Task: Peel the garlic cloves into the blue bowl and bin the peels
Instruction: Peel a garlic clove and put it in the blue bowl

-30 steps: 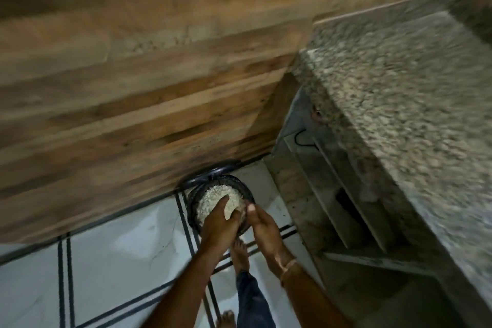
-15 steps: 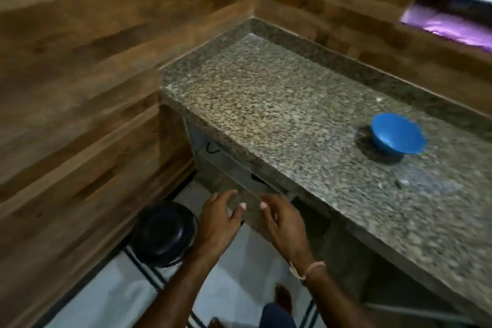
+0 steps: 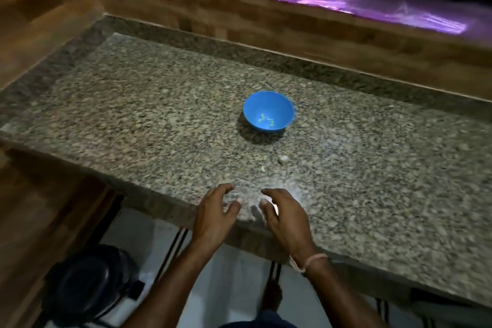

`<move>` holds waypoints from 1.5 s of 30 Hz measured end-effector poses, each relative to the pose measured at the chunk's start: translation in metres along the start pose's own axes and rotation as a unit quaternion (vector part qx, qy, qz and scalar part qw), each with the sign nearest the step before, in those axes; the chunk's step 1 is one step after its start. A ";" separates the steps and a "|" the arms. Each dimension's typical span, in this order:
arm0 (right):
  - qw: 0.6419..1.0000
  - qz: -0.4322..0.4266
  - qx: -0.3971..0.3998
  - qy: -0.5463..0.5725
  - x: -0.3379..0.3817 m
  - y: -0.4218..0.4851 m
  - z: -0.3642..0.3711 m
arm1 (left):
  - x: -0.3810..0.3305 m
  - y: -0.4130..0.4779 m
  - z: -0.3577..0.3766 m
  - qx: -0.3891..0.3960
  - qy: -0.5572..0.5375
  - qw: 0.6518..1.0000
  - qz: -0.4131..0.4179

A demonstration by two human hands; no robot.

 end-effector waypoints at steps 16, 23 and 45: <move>0.965 0.067 0.093 -0.237 -0.082 0.131 -0.019 | -0.037 0.107 0.098 0.066 0.176 0.966 0.177; 0.965 0.087 0.053 -0.240 -0.081 0.134 -0.015 | -0.032 0.116 0.094 0.062 0.151 0.970 0.178; 0.973 0.081 0.026 -0.213 -0.087 0.129 -0.017 | -0.106 0.140 0.119 -0.019 0.097 0.963 0.252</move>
Point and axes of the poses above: each hand's wrist, its own y-axis towards the middle knuckle, its own z-axis out of the palm, x = y × z, the point moved 3 cm from there along y, towards the middle knuckle, and after that the axes turned 10 degrees about -x, right-handed, at the moved point
